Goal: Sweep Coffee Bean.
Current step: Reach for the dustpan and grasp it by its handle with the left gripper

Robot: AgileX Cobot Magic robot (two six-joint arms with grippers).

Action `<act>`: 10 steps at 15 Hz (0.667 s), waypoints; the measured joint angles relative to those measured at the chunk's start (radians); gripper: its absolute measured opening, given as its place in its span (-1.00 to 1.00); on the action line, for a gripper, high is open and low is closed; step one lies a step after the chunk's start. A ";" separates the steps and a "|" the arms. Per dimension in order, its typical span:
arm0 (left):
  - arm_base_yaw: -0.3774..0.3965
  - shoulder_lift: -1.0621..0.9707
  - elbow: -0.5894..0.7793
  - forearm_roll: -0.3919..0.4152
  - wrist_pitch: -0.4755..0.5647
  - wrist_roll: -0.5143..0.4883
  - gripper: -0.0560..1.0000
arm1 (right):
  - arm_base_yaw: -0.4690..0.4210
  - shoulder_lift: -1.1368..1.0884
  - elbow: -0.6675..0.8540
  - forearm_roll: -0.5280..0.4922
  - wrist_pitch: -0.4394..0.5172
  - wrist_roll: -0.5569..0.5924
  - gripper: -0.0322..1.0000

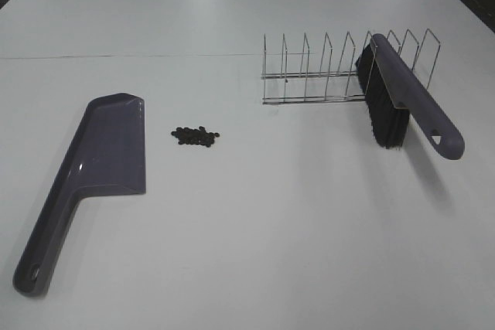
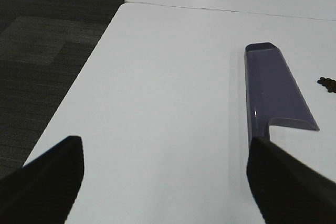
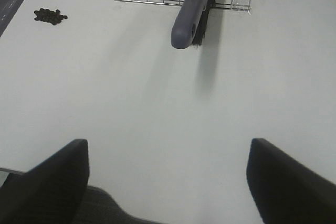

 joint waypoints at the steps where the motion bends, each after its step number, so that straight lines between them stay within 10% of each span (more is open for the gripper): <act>1: 0.000 0.000 0.000 0.000 0.000 0.000 0.56 | 0.000 0.000 0.000 0.000 0.000 0.000 0.46; 10: 0.000 0.000 0.000 0.000 0.000 0.000 0.55 | 0.000 0.000 0.000 0.000 0.000 0.000 0.46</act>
